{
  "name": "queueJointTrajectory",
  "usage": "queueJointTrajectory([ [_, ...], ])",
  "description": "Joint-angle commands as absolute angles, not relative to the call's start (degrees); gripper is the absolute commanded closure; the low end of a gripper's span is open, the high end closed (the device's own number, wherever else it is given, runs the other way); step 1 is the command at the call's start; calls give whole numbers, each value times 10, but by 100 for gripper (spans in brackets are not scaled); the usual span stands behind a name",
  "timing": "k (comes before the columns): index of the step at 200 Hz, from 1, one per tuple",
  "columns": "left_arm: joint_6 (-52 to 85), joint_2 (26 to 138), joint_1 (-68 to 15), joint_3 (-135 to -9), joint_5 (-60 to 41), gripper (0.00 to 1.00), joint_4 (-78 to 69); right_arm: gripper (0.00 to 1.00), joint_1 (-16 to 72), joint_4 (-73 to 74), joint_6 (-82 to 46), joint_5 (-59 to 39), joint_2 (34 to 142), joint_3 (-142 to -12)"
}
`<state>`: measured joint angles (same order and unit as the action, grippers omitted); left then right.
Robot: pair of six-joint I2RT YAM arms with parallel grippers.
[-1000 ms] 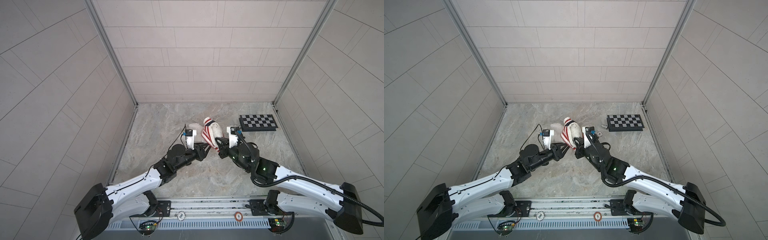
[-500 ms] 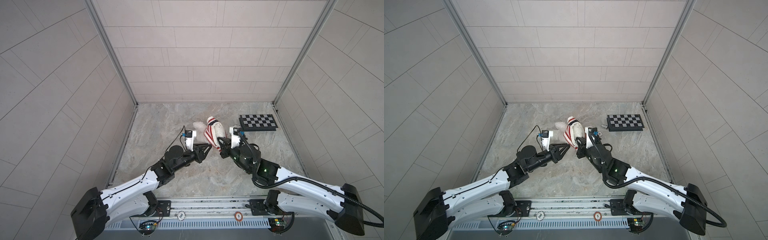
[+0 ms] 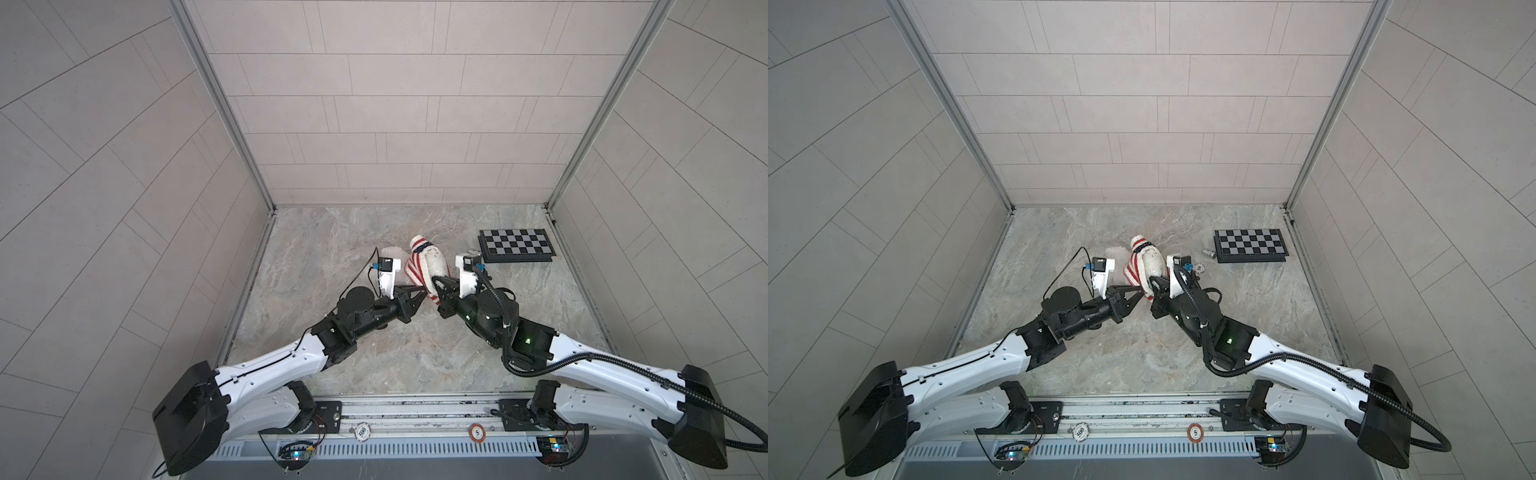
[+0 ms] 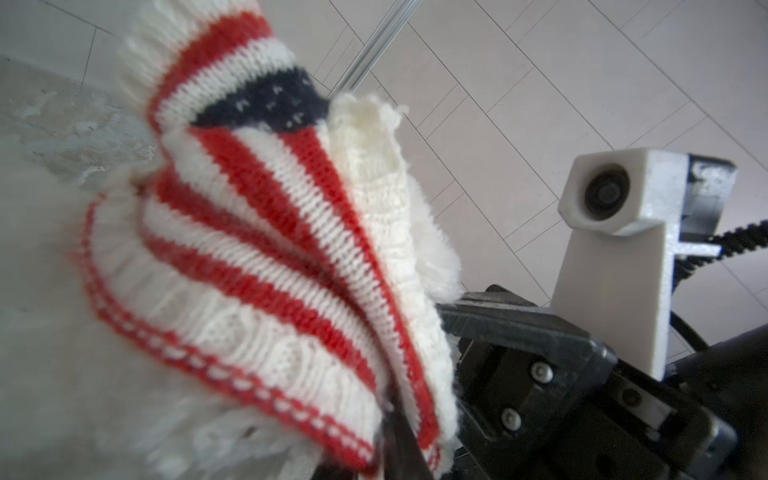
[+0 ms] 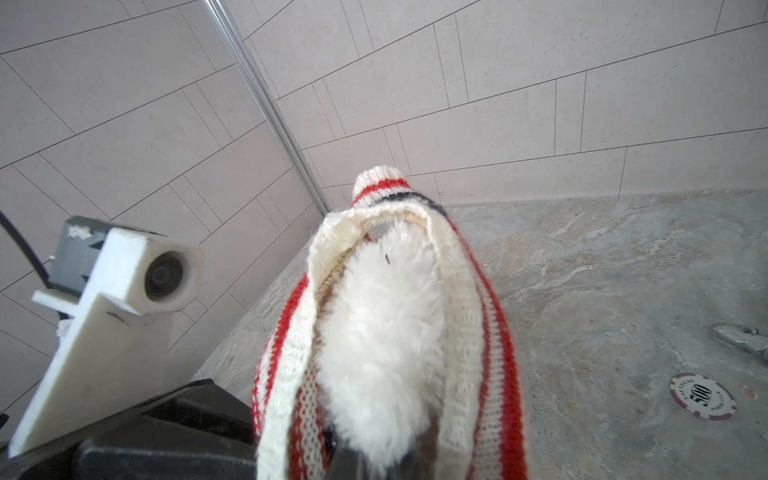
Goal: Dress the teddy bear
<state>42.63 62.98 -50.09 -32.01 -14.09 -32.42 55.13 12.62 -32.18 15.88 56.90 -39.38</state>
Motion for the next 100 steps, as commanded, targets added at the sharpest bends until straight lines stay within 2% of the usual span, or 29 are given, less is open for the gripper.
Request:
queueJointTrajectory([
  [1, 424, 633, -506, -338, -146, 92, -329, 100, 556, 159, -329, 165, 563, -404],
  [26, 406, 636, -512, -347, -124, 100, -233, 100, 556, 157, -328, 169, 558, -406],
  [76, 412, 649, -516, -307, -73, 100, -179, 100, 557, 149, -340, 164, 550, -408],
  [100, 408, 648, -489, -301, -62, 100, -149, 100, 558, 141, -348, 154, 538, -409],
])
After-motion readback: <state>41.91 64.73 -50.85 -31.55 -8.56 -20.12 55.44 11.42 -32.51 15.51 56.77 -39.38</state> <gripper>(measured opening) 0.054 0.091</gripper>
